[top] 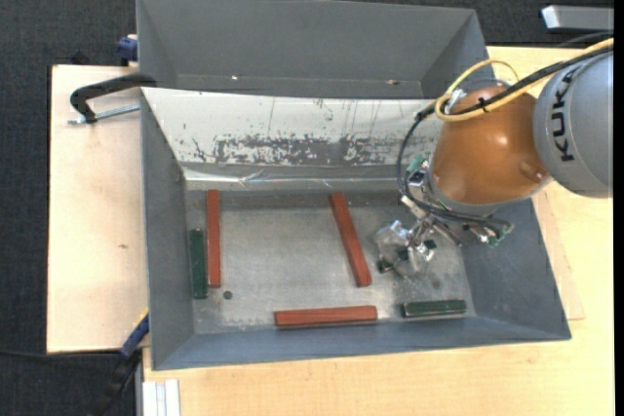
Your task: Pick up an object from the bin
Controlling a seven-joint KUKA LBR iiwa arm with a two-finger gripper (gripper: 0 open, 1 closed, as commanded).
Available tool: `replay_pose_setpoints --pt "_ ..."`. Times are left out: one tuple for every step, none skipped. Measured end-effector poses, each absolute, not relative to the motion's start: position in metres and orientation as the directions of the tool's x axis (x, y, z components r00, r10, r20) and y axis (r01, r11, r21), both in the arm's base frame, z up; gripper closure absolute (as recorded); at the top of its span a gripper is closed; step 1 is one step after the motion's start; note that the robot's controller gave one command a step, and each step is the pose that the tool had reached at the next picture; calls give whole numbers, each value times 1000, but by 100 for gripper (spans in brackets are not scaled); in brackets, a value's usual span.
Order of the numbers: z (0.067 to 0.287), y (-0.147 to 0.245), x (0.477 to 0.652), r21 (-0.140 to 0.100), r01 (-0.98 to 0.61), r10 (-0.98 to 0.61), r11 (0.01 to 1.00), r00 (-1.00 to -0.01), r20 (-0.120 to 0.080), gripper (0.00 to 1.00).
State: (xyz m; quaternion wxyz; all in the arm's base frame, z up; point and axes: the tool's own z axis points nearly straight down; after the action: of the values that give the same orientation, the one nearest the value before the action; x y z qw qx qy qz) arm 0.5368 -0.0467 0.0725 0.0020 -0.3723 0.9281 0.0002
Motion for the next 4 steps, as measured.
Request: replay_pose_setpoints --pt "72 -47 537 -1 -691 -691 723 -723 -4 100" --pt "73 -45 535 -2 -661 -661 751 -751 -3 100" --pt "135 -45 539 2 -662 -662 749 -749 -2 100" --pt "78 -44 535 2 -652 -652 758 -758 -1 0"
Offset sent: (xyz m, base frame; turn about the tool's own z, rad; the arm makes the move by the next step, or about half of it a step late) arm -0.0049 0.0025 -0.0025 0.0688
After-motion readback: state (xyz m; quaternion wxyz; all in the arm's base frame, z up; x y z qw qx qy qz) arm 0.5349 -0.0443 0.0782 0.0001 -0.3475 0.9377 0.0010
